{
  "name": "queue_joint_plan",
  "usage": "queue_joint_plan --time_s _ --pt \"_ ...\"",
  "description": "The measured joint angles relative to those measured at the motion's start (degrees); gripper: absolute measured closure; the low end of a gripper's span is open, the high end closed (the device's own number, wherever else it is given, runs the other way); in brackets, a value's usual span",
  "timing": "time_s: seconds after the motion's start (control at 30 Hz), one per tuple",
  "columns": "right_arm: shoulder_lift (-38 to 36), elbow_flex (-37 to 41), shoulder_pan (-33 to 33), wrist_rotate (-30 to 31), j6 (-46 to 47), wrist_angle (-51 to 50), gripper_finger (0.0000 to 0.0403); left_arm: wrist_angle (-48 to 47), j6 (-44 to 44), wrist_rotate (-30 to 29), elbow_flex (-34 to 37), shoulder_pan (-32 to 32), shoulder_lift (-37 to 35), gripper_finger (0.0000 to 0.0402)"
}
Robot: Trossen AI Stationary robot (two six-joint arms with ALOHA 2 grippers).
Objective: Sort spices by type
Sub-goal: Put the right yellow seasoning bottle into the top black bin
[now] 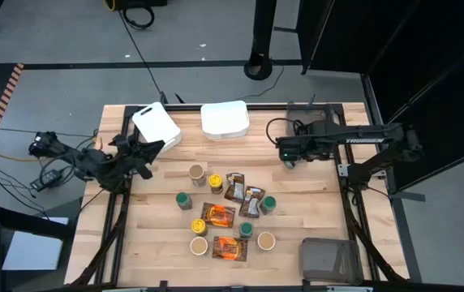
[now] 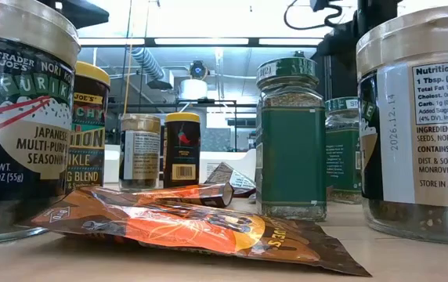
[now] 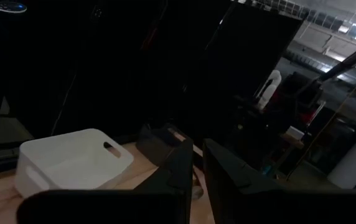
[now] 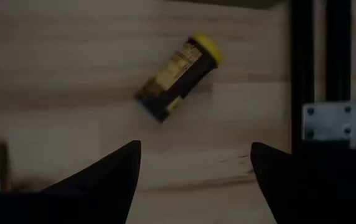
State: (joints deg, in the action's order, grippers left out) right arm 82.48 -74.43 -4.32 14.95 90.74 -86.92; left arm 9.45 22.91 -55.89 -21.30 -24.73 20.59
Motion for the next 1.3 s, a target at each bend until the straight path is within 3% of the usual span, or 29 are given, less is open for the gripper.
queue_joint_plan --time_s 0.23,0.47,0.7,1.0,1.2,1.3 --pt "2.64 6.71 -3.41 -2.68 13.69 8.53 0.0096 3.00 0.22 0.05 0.00 0.04 2.13 0.0361" --pt "1.33 12.55 -7.55 -3.01 25.44 10.02 0.0102 2.96 0.00 0.52 0.00 0.04 2.19 0.0361" --pt "-0.20 17.55 -14.02 -3.66 25.46 18.38 0.0122 2.36 -0.06 0.62 0.00 0.04 2.22 0.0361" --pt "-0.18 28.20 -21.07 -6.87 21.23 39.90 0.0120 2.35 -1.78 0.62 0.00 0.07 2.22 0.0361" --pt "-0.13 31.28 -24.33 -9.07 18.99 40.44 0.0109 1.87 -2.25 -0.32 0.00 0.35 2.22 0.0361" --pt "-0.16 31.28 -25.66 -7.31 16.65 40.81 0.0108 1.88 -3.16 -1.08 0.00 1.27 2.19 0.0361"
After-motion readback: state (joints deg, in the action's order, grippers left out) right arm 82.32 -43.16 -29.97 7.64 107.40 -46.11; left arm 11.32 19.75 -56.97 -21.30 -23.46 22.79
